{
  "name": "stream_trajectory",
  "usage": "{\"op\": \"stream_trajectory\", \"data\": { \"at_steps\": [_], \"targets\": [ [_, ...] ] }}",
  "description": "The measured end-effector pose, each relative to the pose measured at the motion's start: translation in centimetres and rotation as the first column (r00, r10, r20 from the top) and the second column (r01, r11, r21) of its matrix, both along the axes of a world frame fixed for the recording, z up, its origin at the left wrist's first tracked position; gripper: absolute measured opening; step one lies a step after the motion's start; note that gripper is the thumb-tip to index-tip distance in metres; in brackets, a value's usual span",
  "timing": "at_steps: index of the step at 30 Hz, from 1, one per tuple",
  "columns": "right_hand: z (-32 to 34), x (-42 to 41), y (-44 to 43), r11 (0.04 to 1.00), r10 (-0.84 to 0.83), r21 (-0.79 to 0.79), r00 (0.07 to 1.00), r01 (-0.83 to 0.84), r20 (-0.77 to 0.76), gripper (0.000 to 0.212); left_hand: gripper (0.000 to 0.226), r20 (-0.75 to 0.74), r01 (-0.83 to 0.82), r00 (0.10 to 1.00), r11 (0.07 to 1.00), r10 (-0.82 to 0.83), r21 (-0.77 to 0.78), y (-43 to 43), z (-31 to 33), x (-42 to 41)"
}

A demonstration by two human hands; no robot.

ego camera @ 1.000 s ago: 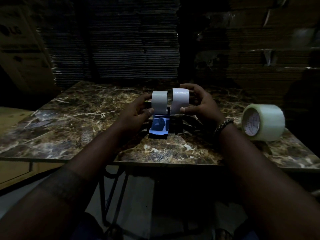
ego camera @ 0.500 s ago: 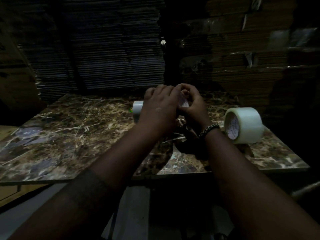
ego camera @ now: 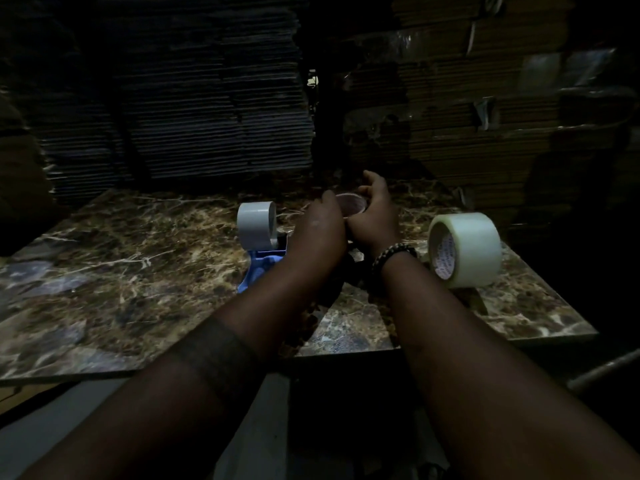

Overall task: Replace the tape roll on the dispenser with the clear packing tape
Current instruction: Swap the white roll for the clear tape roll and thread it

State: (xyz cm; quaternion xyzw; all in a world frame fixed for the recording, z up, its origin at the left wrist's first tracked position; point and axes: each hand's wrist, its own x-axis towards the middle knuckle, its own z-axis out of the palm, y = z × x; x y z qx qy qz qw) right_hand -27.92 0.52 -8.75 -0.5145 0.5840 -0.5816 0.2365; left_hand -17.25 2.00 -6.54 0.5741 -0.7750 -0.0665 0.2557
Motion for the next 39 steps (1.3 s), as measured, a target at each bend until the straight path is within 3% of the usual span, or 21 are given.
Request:
{"op": "stream_trajectory", "data": {
  "at_steps": [4,10,18,25,30,36,39],
  "targets": [
    [-0.1,-0.2,-0.4,0.995,-0.005,0.095,0.999,0.009,-0.036,0.086,0.041,-0.054,-0.003,0.999,1.0,0.004,0.014,-0.4,-0.6,0.3],
    [0.2,0.1,0.1,0.993,0.012,0.119,0.998,-0.004,-0.066,0.087,0.066,-0.046,0.034,0.998,0.999,-0.033,0.016,-0.2,-1.0,0.6],
    [1.4,1.3,2.9,0.988,-0.099,-0.137,0.98,0.076,-0.17,0.065,0.085,-0.093,0.044,0.994,0.997,-0.05,-0.063,2.3,-0.4,1.2],
    [4.4,0.5,9.1,0.97,0.053,-0.238,0.999,-0.05,0.006,0.054,0.047,-0.418,-0.031,0.906,0.975,-0.065,-0.22,5.6,1.2,2.0],
    [7.3,-1.7,13.0,0.951,0.088,-0.3,0.996,-0.074,0.033,0.047,0.039,-0.563,0.107,0.81,0.985,-0.165,-0.135,7.9,1.7,-0.6],
    [8.6,-5.7,15.5,0.92,-0.019,-0.391,0.998,0.038,0.052,0.039,0.083,-0.584,0.253,0.79,0.967,-0.186,0.033,9.3,1.2,-4.6],
    [7.7,-7.8,15.6,0.932,-0.054,-0.356,0.997,0.072,0.062,0.038,0.083,-0.572,0.285,0.798,0.955,-0.19,0.08,9.7,1.0,-5.9]
  ]
}}
